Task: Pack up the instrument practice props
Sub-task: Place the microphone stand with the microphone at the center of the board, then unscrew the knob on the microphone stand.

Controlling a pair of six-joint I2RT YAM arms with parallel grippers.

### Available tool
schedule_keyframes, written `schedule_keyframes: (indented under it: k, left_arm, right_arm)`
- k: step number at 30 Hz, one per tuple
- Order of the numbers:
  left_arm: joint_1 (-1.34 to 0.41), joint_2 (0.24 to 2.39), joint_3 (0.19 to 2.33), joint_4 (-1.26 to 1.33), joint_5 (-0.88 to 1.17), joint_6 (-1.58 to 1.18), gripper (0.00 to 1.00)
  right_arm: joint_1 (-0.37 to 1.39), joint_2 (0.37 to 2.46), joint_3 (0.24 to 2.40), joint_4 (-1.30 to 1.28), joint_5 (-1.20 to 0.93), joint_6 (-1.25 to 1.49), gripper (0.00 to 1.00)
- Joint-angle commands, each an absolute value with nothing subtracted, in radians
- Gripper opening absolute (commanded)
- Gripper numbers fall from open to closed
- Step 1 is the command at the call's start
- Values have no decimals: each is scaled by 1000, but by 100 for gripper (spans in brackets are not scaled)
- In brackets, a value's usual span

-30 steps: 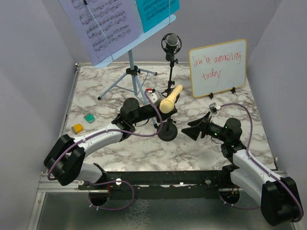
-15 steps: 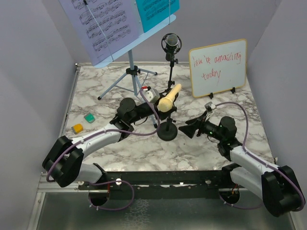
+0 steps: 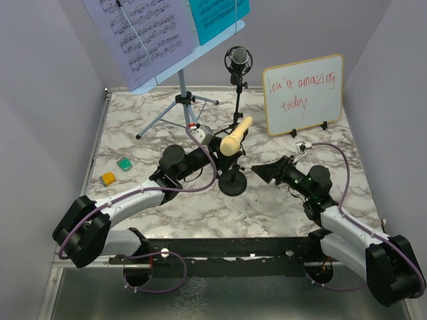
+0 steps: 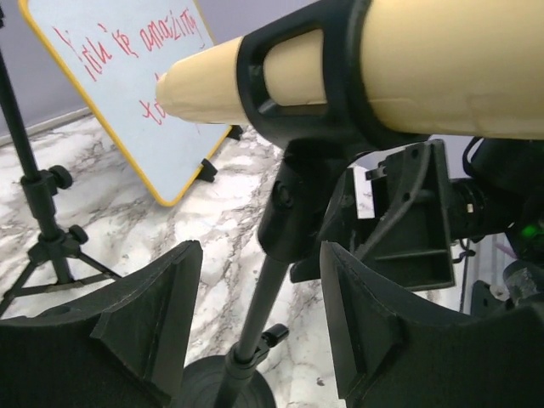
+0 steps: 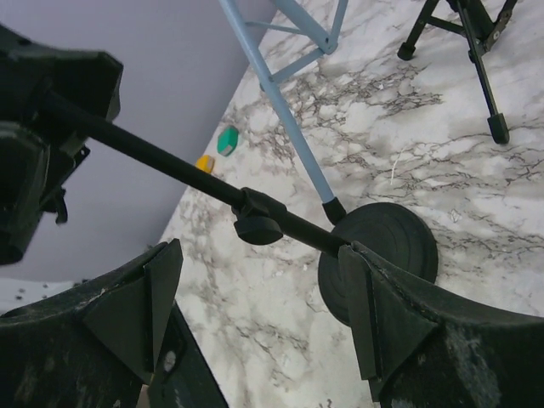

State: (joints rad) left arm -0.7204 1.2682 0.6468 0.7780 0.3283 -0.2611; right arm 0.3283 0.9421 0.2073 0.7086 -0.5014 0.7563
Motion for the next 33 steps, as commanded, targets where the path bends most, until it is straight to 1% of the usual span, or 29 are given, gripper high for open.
schedule_keyframes:
  k: [1, 5, 9, 13, 18, 21, 23, 27, 33]
  left_arm:
    - [-776, 1281, 650, 806, 228, -308, 64]
    - [-808, 1285, 654, 806, 139, -311, 63]
    - [-821, 1286, 638, 806, 56, -291, 60]
    - [-830, 1305, 641, 806, 51, -263, 56]
    - [-838, 1326, 654, 808, 65, -246, 47]
    - [-843, 1323, 649, 811, 61, -241, 43]
    - [-844, 1323, 645, 813, 60, -236, 38]
    - [-850, 1329, 636, 816, 62, -223, 24]
    - [-854, 1350, 630, 818, 64, -216, 11]
  right_arm:
    - [341, 950, 192, 733, -404, 986, 81]
    - [371, 960, 248, 627, -382, 1033, 79]
    - [395, 964, 276, 552, -339, 1076, 79]
    - [406, 997, 273, 563, -317, 1122, 75]
    - [421, 1101, 310, 610, -369, 1163, 70]
    - [435, 1168, 314, 689, -404, 1193, 67]
    - [446, 1203, 309, 746, -417, 1217, 65]
    - [466, 1247, 306, 806, -437, 1241, 62]
    - [474, 1273, 279, 898, -446, 1268, 56]
